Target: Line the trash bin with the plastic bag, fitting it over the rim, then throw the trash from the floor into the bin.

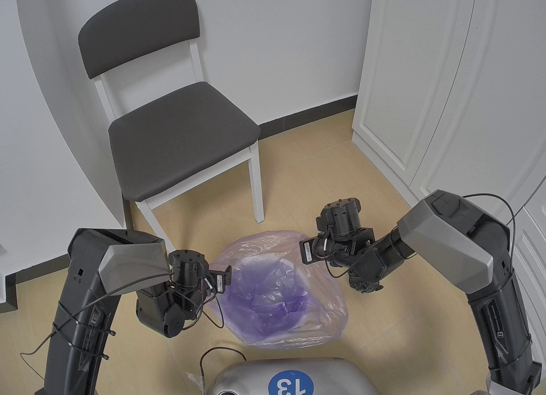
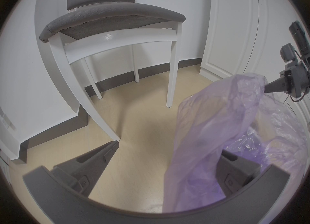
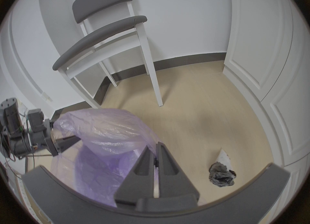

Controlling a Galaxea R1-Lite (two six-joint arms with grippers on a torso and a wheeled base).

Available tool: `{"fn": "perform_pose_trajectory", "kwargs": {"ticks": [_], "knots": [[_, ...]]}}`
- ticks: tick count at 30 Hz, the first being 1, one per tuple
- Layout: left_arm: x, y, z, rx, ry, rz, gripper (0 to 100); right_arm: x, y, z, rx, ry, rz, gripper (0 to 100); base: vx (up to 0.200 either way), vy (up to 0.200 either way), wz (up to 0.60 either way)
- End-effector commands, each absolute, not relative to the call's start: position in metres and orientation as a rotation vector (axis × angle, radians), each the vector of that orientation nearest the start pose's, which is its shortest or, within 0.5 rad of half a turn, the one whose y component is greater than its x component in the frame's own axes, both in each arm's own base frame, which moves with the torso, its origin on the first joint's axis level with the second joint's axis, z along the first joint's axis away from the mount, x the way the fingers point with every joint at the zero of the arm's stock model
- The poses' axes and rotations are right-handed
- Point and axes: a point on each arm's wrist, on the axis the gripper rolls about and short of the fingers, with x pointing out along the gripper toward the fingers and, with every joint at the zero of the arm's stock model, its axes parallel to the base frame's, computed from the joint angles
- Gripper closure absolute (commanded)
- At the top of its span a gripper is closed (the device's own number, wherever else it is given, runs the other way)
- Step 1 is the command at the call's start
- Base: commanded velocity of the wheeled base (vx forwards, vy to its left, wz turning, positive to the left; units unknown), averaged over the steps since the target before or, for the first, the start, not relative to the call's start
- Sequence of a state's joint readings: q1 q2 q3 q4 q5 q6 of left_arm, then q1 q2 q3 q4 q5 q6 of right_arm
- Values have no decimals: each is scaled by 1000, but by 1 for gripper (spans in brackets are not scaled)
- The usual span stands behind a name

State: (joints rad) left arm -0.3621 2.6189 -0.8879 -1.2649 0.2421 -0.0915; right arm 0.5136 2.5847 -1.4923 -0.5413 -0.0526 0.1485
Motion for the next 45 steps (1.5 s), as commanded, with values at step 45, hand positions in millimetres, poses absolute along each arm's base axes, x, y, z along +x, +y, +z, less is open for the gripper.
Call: {"fn": "perform_pose_trajectory", "kwargs": {"ticks": [45], "knots": [[372, -138, -81, 47, 458, -103, 0, 464, 269, -58, 265, 465, 353, 100, 0, 0, 0]]}}
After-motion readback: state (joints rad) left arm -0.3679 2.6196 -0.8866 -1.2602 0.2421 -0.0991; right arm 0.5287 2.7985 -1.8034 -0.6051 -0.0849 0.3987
